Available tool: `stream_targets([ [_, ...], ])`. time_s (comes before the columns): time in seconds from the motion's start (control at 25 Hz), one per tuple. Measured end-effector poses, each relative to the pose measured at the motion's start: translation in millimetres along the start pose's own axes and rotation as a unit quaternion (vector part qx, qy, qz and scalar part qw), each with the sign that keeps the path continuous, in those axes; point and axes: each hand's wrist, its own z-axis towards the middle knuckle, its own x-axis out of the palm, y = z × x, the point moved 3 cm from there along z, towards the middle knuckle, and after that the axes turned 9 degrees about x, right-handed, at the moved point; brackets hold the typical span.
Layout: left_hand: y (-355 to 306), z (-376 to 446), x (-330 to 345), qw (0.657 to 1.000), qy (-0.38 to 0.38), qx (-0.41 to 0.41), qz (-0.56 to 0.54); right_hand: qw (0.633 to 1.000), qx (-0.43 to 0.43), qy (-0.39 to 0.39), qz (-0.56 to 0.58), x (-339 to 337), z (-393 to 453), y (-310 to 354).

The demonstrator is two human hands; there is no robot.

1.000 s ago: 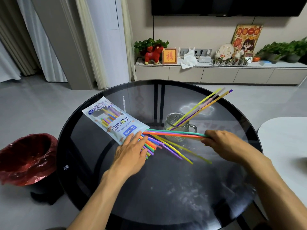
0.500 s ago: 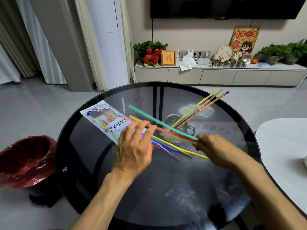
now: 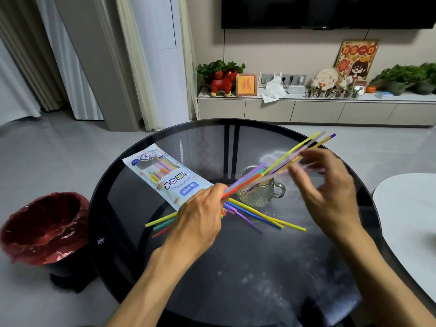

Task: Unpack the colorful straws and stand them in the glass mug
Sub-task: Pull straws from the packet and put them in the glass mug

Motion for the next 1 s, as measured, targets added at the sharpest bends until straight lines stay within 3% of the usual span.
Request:
stream_targets([
  [0.08, -7, 6, -16, 0.993, -0.066, -0.035, -0.092, 0.982, 0.097, -0.098, 0.128, -5, -5, 0],
  [0.12, -13, 9, -24, 0.982, -0.103, -0.048, -0.153, 0.966, 0.136, -0.101, 0.197, -2, -8, 2],
  [0.24, -27, 11, -30, 0.926, -0.155, -0.051, -0.34, 0.9, 0.233, 0.006, 0.369, 19, -16, 15],
  [0.36, -17, -2, 13, 0.901, -0.109, -0.076, -0.414, 0.894, 0.223, 0.122, 0.368, 37, -27, 32],
  [0.52, -1, -14, 49, 0.911, -0.051, -0.084, -0.4, 0.853, 0.21, 0.237, 0.414, 52, -38, 50],
  [0.64, 5, -12, 48, 0.905, -0.043, -0.054, -0.419, 0.833, 0.22, 0.261, 0.434, 58, -40, 52],
  [0.8, 3, -13, 56, 0.903, -0.008, -0.059, -0.426, 0.852, 0.188, 0.286, 0.397, 59, -41, 50],
  [0.92, 1, -9, 58, 0.861, 0.052, -0.077, -0.5, 0.867, 0.151, 0.315, 0.354, 55, -36, 41],
  [1.0, 2, -9, 59, 0.837, 0.104, -0.089, -0.53, 0.851, 0.155, 0.352, 0.358, 55, -33, 34],
])
